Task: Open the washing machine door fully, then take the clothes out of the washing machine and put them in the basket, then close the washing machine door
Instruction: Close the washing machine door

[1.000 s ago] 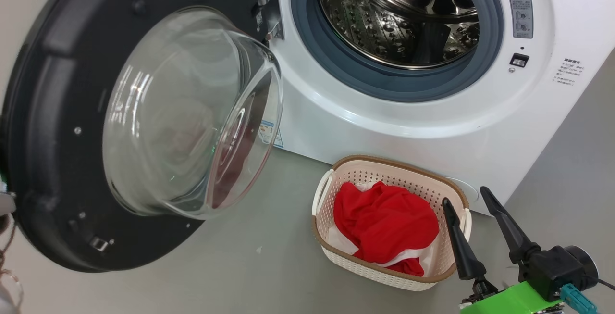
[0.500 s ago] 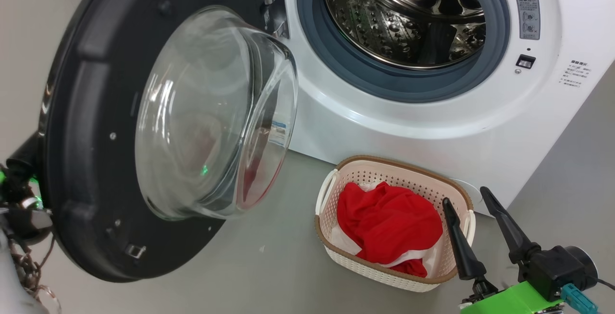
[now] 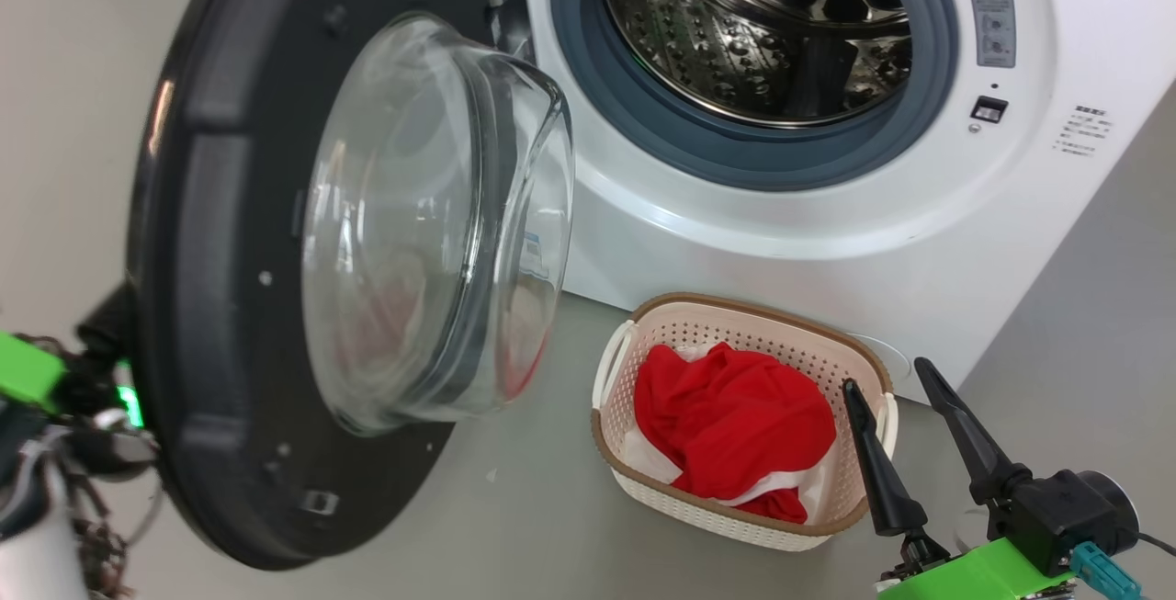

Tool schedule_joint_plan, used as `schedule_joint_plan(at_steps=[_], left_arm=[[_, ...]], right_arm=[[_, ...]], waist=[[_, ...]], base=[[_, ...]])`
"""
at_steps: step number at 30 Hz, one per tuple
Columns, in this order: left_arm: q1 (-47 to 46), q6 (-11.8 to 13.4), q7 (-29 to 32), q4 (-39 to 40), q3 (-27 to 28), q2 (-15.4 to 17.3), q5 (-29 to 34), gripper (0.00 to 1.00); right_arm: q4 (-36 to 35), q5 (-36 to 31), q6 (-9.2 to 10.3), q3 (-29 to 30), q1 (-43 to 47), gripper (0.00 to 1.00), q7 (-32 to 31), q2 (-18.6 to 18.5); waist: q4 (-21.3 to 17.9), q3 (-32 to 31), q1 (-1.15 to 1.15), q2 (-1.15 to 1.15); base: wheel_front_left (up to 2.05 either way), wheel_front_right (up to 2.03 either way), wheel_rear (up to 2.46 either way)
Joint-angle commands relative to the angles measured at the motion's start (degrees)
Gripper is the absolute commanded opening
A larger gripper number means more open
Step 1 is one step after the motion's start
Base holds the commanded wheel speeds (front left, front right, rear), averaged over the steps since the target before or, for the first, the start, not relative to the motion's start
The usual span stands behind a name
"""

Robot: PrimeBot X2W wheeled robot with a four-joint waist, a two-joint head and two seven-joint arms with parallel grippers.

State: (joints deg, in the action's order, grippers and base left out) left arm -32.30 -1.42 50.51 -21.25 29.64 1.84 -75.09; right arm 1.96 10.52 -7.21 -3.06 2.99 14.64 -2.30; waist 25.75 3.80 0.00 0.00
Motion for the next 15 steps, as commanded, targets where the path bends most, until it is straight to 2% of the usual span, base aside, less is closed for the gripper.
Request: schedule_joint_plan(at_steps=[1,6,15], left_arm=[[1.4,0.4,-0.3,2.5,-1.5,1.1,-1.9,0.0],[5.0,2.0,-3.4,6.5,-7.4,1.1,-7.4,0.0],[10.0,4.3,-8.4,14.0,-15.2,1.0,-13.9,0.0]], right_arm=[[-1.3,0.4,-0.28,-1.5,-1.8,1.0,0.4,-0.6],[-1.3,0.6,-0.28,-1.5,-2.1,1.0,0.4,-0.6],[-1.3,1.0,-0.28,-1.6,-2.5,1.0,0.4,-0.6]], waist=[[-0.5,0.1,0.0,0.0],[-1.9,0.2,0.0,0.0],[-4.5,1.0,0.0,0.0]], base=[[0.0,0.0,0.0],[0.0,0.0,0.0],[0.0,0.0,0.0]])
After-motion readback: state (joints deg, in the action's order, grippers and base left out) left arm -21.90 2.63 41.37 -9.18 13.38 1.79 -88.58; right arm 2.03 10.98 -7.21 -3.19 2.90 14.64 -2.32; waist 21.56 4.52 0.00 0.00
